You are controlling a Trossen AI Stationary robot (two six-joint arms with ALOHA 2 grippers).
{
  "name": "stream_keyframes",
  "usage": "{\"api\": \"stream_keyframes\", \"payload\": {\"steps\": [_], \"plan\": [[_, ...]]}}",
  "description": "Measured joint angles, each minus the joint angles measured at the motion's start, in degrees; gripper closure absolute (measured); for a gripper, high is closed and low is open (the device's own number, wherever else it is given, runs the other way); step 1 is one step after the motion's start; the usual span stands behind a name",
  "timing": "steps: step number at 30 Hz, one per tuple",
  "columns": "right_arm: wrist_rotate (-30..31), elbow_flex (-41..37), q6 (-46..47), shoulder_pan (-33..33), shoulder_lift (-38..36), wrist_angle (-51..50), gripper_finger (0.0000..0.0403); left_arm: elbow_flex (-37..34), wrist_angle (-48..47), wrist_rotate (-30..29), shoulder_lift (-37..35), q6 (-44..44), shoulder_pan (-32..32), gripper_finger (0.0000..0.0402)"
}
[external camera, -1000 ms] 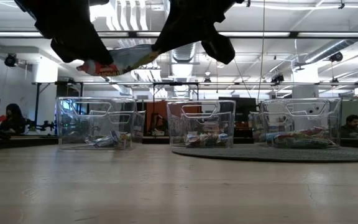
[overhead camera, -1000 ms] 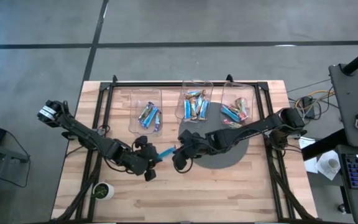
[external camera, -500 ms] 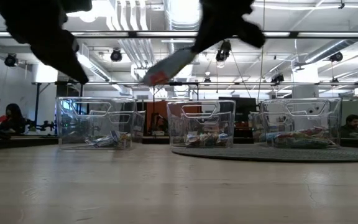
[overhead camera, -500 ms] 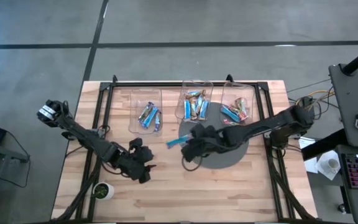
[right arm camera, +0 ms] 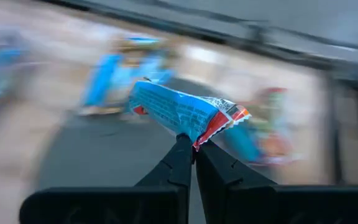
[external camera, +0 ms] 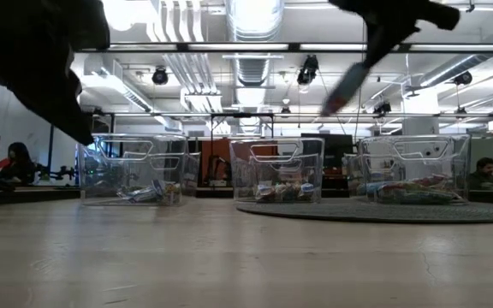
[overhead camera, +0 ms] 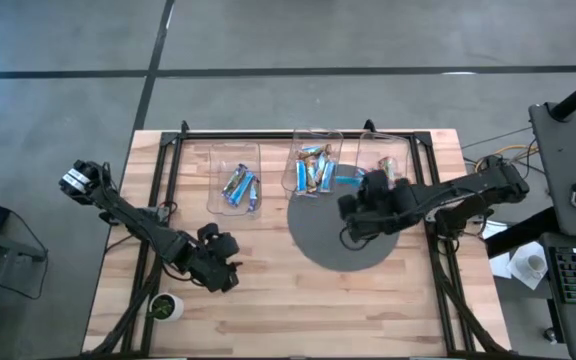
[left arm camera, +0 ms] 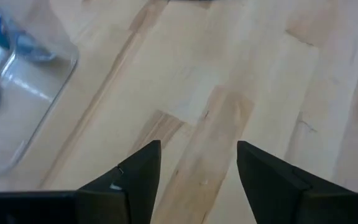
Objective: Pick and place Granola Bars by type
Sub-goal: Put the red granola bar into the right transparent bin
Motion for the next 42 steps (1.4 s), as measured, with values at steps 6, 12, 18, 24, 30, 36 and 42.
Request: {"api": "stream_keyframes", "payload": {"steps": [6,12,18,24,30,36,42], "plan": [[-1.3,-2.7,6.7,-4.0,-0.9,-9.9,0.0393,-1.3,0.0,0.0,0.0,-4.1,-0.1,0.0209],[-1.7,-6.2,4.2,-10.8,-2.4,-10.8,0.0390,-1.3,0.6,0.0,0.0,-6.1,-0.1,0.0209],[-6.3,-9.0,-6.7,-21.7,-3.0,-10.2,0.0390,-1.3,0.6,0.0,0.0,-9.8,-0.1,0.0209],[-19.8,-12.3,-31.9,-32.6,-2.9,4.9,0.0390,-1.3,0.7,0.0,0.0,-12.2,-0.1,0.0209],[-24.3,-14.6,-42.5,-41.8,-3.0,5.0,0.0390,-1.3,1.0,0.0,0.0,-15.5,-0.1,0.0209],[-32.6,-14.4,-52.0,-45.5,-3.6,6.6,0.0390,-1.3,1.0,-0.2,0.0,-17.4,-0.1,0.0209],[-42.1,-15.5,-57.9,-49.6,-2.9,8.7,0.0367,-1.3,1.0,-0.8,0.0,-17.6,-0.1,0.0209]]}}
